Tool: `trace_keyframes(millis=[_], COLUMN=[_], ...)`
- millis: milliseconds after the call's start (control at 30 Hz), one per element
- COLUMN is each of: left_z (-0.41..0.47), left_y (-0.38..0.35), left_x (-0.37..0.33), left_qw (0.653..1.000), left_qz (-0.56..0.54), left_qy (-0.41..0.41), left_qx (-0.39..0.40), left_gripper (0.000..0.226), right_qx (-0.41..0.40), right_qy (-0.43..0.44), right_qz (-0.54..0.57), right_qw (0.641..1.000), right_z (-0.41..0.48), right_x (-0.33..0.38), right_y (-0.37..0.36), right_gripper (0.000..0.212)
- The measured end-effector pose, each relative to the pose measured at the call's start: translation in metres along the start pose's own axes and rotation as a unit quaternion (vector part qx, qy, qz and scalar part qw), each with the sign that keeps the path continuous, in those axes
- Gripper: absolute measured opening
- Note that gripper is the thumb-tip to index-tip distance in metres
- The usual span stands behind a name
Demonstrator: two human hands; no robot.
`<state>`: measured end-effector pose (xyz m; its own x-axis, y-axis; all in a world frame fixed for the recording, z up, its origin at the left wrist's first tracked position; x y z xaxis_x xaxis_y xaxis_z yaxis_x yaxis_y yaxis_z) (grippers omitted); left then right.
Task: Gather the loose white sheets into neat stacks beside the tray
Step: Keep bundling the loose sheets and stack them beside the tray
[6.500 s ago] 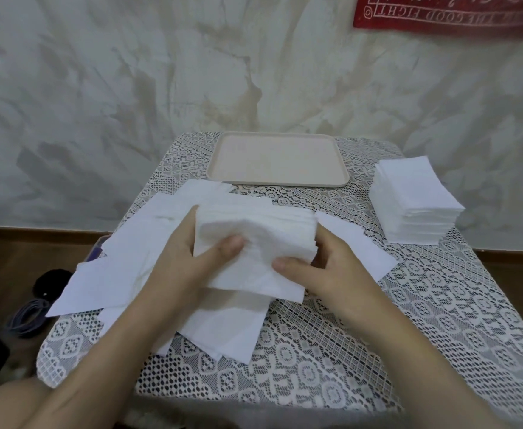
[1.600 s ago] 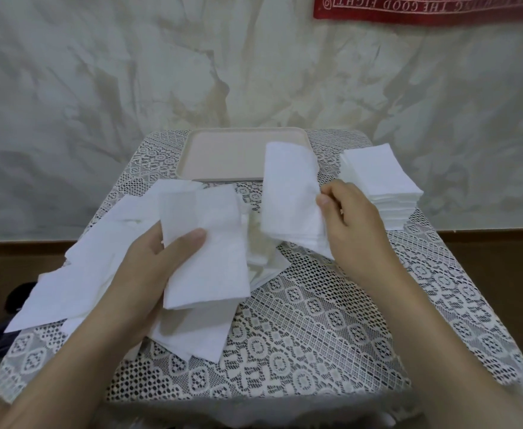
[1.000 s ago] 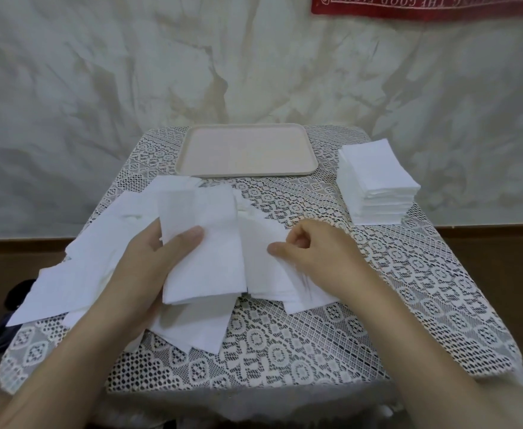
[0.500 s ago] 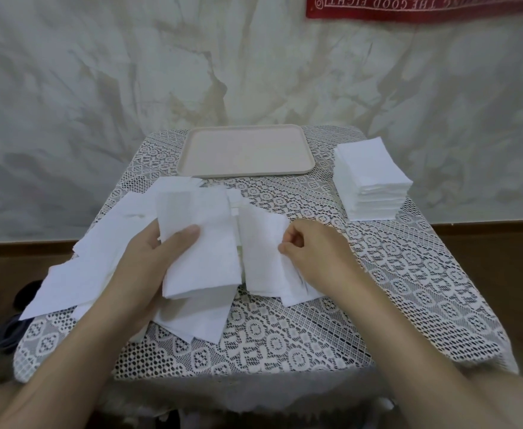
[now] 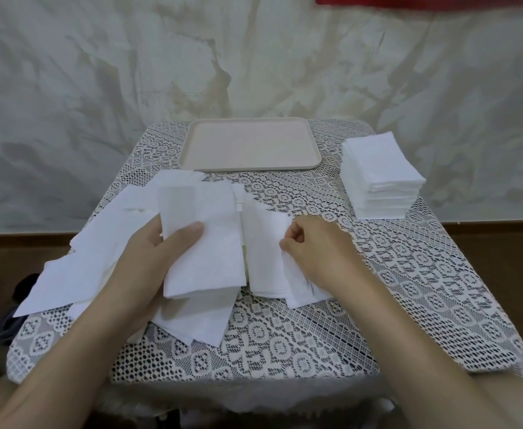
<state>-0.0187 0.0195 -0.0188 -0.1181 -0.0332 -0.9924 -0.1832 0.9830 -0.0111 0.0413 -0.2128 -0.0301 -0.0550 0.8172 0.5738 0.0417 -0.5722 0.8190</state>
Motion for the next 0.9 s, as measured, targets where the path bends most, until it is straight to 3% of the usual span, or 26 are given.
trace_keyframes(millis=[267, 367, 533, 633, 900], left_z=[-0.001, -0.003, -0.005, -0.004, 0.001], left_y=[-0.002, -0.002, -0.002, -0.003, -0.001], left_x=[-0.002, -0.002, -0.002, -0.002, 0.002], left_qw=[1.000, 1.000, 1.000, 1.000, 1.000], left_qz=[0.001, 0.003, 0.004, 0.001, -0.006], left_qy=[-0.005, -0.004, 0.002, 0.005, 0.011], left_qx=[0.006, 0.004, 0.005, 0.003, 0.006], left_gripper=[0.036, 0.035, 0.037, 0.038, 0.039], right_qx=[-0.057, -0.044, 0.019, 0.057, 0.034], right_qy=[-0.019, -0.040, -0.083, -0.080, -0.057], right_qz=[0.155, 0.202, 0.224, 0.219, 0.252], right_qw=[0.986, 0.978, 0.971, 0.971, 0.965], right_z=[-0.006, -0.005, -0.004, -0.004, -0.002], right_x=[-0.028, -0.041, -0.046, -0.042, -0.026], right_y=[0.030, 0.033, 0.022, 0.018, 0.020], right_gripper=[0.011, 0.011, 0.020, 0.013, 0.016])
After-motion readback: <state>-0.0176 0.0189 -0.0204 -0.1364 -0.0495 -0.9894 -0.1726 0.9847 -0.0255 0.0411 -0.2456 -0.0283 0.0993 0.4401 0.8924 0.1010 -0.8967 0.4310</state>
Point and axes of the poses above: each hand's wrist, its own z-axis towards the middle knuckle, its own y-axis out of the back of the hand, x = y × z, the point moved 4 cm from there along z, towards the middle knuckle, and after that the axes turned 2 degrees about -x, right-handed, at the moved point
